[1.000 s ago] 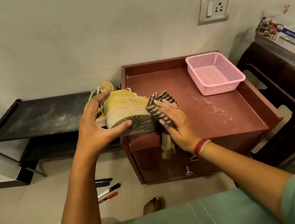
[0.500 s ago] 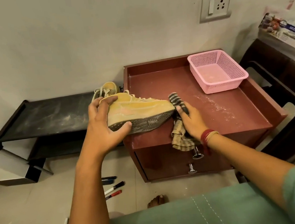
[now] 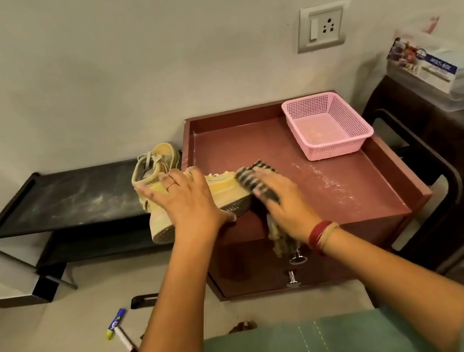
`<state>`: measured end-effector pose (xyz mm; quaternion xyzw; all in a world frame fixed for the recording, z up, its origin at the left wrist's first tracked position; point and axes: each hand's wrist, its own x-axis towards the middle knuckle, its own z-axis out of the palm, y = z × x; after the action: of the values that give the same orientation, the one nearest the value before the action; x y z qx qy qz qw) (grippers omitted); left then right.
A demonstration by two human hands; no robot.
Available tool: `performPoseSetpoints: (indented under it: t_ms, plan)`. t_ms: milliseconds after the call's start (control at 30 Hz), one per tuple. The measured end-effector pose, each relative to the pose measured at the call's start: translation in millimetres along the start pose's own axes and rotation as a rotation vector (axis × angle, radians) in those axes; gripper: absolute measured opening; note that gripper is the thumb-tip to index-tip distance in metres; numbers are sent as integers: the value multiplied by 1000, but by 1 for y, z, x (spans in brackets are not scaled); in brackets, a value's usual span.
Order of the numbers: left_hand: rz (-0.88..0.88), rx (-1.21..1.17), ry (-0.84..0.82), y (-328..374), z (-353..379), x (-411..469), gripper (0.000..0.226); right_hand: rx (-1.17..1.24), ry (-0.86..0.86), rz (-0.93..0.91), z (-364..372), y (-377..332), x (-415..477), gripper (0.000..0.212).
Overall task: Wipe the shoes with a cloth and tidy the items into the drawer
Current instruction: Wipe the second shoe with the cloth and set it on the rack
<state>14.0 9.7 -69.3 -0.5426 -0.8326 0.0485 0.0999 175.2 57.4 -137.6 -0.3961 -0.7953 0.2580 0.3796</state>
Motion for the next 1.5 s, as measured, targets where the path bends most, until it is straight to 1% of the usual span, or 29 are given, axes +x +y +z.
performPoseSetpoints:
  t_ms: [67,167,200,267,333,400,433,500,533,567,633,700,767,833,867,900,967,1000,1033,1067,1133,1200,1267,1300,1333,1367,1400,1433,1500]
  plan:
    - [20,7,11,8,2,5,109,-153,-82,-73,1,1,-7,42]
    - [59,-46,45,6,4,7,93,-106,-71,-65,1,13,-7,44]
    - [75,-71,64,3,5,5,91,-37,-37,-15,-1,15,-5,42]
    - [104,-122,100,-5,4,0,91,172,35,166,-6,17,3,36]
    - [109,-176,138,-17,2,-4,93,388,54,337,-14,10,10,28]
    - [94,-218,197,-37,1,-4,95,508,145,411,-17,2,15,29]
    - [84,-243,239,-49,1,-2,96,522,226,396,-18,-5,16,32]
    - [86,-315,299,-70,7,3,97,471,334,226,-17,-23,15,35]
    - [113,-346,306,-76,12,4,97,393,326,81,-15,-33,12,37]
    - [155,-369,306,-78,17,4,96,271,276,-65,-12,-41,8,42]
    - [235,-401,310,-77,25,5,90,-83,108,-289,-6,-51,3,51]
    - [275,-409,324,-75,29,5,86,-400,-28,-414,3,-49,-3,52]
    - [292,-411,348,-79,33,8,83,-508,-68,-475,6,-42,-5,52]
    - [300,-446,364,-83,37,10,80,-405,-58,-448,6,-33,-4,54]
    - [299,-463,371,-83,39,11,79,-256,-36,-380,6,-30,-2,55]
    - [293,-469,377,-83,40,12,78,-54,3,-265,6,-29,0,51]
    - [276,-469,389,-83,41,13,77,395,91,75,6,-30,8,31]
    - [272,-478,394,-84,42,13,77,547,117,219,4,-34,12,23]
    - [271,-497,401,-86,44,13,78,585,151,275,1,-38,14,23]
    - [273,-517,405,-87,45,13,78,539,197,246,-2,-43,13,28]
    - [287,-521,397,-88,45,12,78,395,238,44,-6,-52,5,37]
    - [337,-437,386,-85,44,12,77,154,118,-205,-4,-60,-4,46]
    - [399,-345,376,-81,42,11,78,-243,-23,-408,2,-58,-10,56]
    - [419,-318,371,-80,41,10,79,-417,-53,-496,5,-52,-11,58]
    - [426,-298,365,-79,41,10,79,-527,-65,-544,6,-47,-10,59]
    - [423,-282,355,-79,41,10,79,-557,-69,-536,5,-40,-8,60]
    - [415,-277,348,-79,41,11,79,-487,-65,-478,5,-34,-4,61]
    - [410,-286,343,-79,41,12,78,-325,-43,-370,3,-31,0,61]
    - [412,-310,343,-78,41,14,77,126,66,-55,2,-27,7,46]
